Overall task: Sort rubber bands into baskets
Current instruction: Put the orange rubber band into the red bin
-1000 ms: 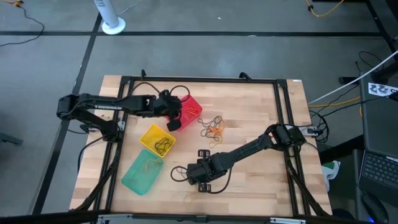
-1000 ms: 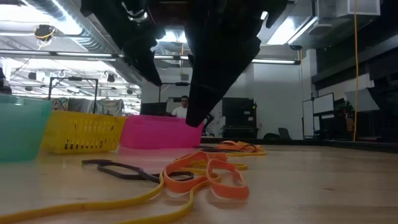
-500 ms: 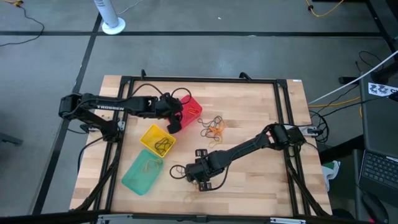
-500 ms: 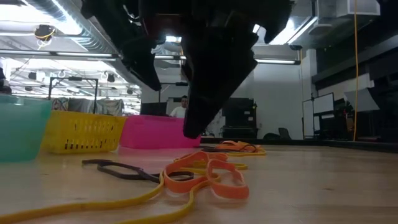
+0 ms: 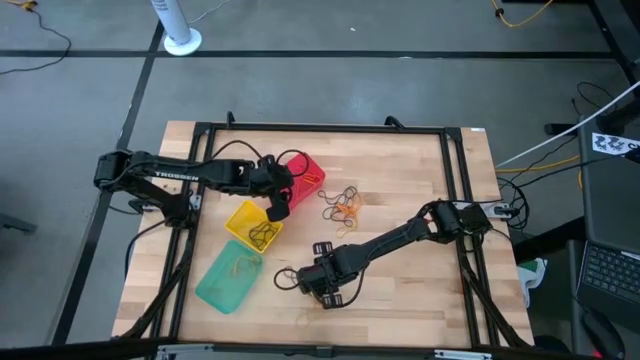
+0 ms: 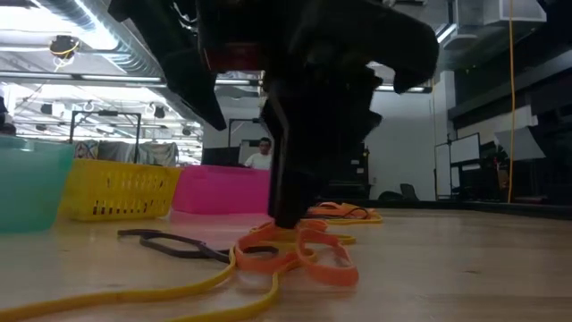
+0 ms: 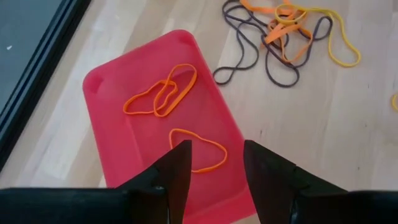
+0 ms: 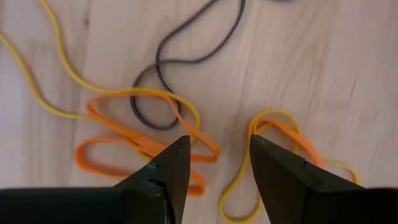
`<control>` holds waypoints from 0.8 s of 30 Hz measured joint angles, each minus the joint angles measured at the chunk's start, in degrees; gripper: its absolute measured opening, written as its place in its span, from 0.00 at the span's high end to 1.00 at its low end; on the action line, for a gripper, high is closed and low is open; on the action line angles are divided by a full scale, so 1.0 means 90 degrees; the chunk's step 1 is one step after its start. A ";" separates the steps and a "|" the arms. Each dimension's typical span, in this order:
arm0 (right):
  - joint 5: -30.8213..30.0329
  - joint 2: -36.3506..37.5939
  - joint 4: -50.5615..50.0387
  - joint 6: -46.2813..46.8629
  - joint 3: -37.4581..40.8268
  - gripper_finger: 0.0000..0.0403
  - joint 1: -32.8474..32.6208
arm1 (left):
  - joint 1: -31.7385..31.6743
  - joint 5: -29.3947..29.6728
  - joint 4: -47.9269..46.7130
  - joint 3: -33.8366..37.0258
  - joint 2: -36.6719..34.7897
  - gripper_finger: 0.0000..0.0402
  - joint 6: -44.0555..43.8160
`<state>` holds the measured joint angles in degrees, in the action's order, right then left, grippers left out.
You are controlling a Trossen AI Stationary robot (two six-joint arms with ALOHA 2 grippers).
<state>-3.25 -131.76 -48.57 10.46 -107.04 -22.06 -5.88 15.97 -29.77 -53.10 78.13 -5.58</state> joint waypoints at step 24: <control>0.0346 -0.0169 -0.0102 0.0012 -0.0010 0.97 -0.0008 | -0.0004 -0.0057 -0.0197 0.0000 -0.0016 0.64 -0.0166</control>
<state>-0.14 -133.27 -49.49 10.57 -107.13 -22.14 -5.91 15.45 -31.54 -53.10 77.99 -7.08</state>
